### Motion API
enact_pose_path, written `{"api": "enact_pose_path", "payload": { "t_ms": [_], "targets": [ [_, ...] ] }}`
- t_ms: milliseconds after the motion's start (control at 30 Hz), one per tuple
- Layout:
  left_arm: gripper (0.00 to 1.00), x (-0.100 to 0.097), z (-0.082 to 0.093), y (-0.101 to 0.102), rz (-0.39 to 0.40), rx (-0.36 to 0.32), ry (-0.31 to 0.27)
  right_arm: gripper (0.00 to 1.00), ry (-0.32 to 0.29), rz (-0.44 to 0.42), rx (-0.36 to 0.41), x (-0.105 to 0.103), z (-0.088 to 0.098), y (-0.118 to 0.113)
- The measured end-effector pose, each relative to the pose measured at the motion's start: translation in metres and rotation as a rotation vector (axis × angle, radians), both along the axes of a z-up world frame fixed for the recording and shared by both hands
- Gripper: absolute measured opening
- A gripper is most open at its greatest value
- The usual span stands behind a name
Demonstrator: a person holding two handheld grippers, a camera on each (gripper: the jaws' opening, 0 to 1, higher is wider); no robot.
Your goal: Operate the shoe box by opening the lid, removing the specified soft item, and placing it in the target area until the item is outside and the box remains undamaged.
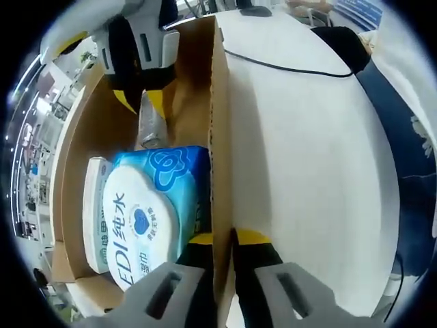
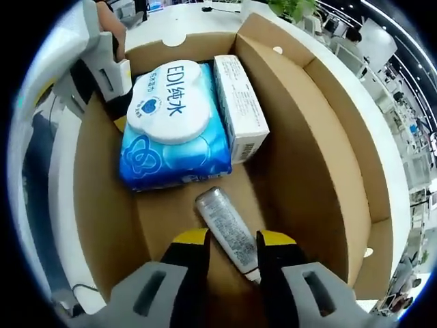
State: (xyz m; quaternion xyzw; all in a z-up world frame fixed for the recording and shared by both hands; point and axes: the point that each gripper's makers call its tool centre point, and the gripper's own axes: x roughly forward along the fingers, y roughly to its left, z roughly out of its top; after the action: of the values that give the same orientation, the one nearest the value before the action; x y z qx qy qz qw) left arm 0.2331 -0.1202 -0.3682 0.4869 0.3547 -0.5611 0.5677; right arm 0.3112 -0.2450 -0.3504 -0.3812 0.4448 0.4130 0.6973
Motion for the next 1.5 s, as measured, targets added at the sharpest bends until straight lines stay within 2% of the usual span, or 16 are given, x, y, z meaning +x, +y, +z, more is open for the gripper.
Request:
{"api": "enact_pose_path", "payload": {
  "t_ms": [167,300,500,567,733,1067,1200,1400,1500],
  "targets": [
    [0.02,0.0,0.0,0.0,0.0,0.0,-0.001,0.27,0.026,0.028,0.002,-0.005,0.0,0.003],
    [0.02,0.0,0.0,0.0,-0.001,-0.001,-0.001,0.28,0.054,0.099,0.004,-0.01,0.0,0.004],
    [0.02,0.0,0.0,0.0,-0.002,-0.001,-0.002,0.28,0.087,0.289,-0.036,-0.015,-0.002,-0.001],
    [0.02,0.0,-0.001,0.0,-0.003,-0.002,-0.001,0.3,0.106,0.321,-0.042,-0.018,-0.001,-0.003],
    [0.02,0.0,-0.001,-0.001,-0.004,-0.002,0.0,0.34,0.104,0.394,-0.086,-0.009,0.003,-0.014],
    [0.02,0.0,0.0,0.0,-0.006,-0.005,0.002,0.34,0.093,0.733,-0.24,-0.003,-0.003,-0.02],
    [0.02,0.0,0.0,0.0,-0.008,-0.008,0.001,0.34,0.109,0.717,-0.229,-0.003,-0.005,-0.015],
    [0.02,0.001,0.001,-0.001,-0.01,-0.011,0.001,0.3,0.133,0.762,-0.234,-0.008,-0.009,-0.013],
    [0.02,0.001,0.0,-0.001,-0.01,-0.011,0.0,0.25,0.161,0.722,-0.23,-0.01,-0.012,-0.012]
  ]
}}
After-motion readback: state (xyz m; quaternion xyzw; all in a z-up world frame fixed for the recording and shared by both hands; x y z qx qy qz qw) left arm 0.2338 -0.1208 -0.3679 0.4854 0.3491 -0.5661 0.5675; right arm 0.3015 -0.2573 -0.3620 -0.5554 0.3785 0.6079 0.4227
